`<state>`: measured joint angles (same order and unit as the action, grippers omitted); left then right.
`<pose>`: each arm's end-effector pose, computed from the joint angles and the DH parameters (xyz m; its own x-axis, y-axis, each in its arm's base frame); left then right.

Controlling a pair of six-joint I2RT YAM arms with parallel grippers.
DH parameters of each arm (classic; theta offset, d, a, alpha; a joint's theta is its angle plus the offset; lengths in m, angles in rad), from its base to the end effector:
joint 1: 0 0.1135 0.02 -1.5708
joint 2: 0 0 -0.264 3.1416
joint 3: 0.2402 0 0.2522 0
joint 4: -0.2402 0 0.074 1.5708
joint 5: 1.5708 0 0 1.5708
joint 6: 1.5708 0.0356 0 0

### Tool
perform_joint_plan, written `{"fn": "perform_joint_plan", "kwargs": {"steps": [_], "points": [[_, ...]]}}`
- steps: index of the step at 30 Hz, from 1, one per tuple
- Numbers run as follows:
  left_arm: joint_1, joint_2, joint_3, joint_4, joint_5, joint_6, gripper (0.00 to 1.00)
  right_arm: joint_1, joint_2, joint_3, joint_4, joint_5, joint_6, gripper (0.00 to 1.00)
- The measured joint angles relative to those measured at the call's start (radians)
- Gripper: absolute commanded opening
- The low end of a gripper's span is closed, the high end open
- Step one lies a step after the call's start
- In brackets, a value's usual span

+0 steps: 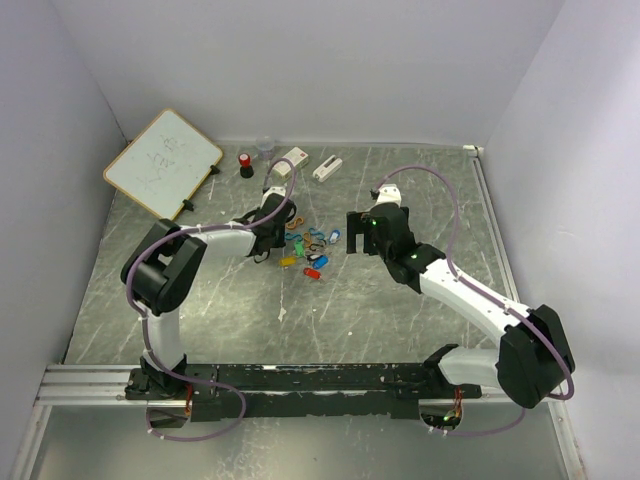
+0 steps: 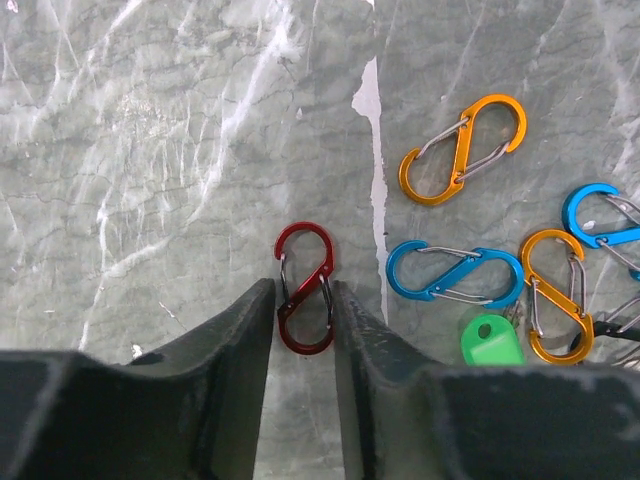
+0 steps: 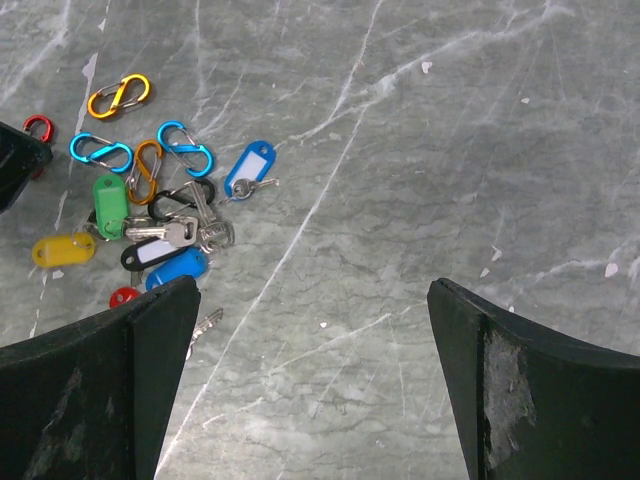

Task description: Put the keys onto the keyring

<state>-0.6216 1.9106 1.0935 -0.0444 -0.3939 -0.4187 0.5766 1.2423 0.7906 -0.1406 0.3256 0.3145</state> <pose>0.3242 -0.2154 0.1437 -0.6996 0.0393 -0.7134 0.0548 0.9985 0.0013 0.2332 0.1381 0.2503 -0.5360 0.0010 -0.8442 -0.1348 0.9871 0.0868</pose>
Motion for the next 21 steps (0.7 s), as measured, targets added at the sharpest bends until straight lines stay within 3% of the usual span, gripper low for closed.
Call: {"fn": "perform_joint_plan", "kwargs": {"steps": [4, 12, 21], "points": [[0.0, -0.006, -0.008, 0.001, -0.001, 0.0, 0.08, 0.0, -0.004, 0.0, 0.0, 0.0, 0.0, 1.0], [0.0, -0.011, -0.01, -0.002, 0.0, 0.001, 0.07, 0.0, -0.003, 0.0, 0.0, 0.0, -0.003, 0.97], [-0.002, -0.048, -0.01, -0.081, 0.031, 0.011, 0.07, 0.0, 0.07, 0.0, 0.001, -0.114, -0.052, 0.85]]}}
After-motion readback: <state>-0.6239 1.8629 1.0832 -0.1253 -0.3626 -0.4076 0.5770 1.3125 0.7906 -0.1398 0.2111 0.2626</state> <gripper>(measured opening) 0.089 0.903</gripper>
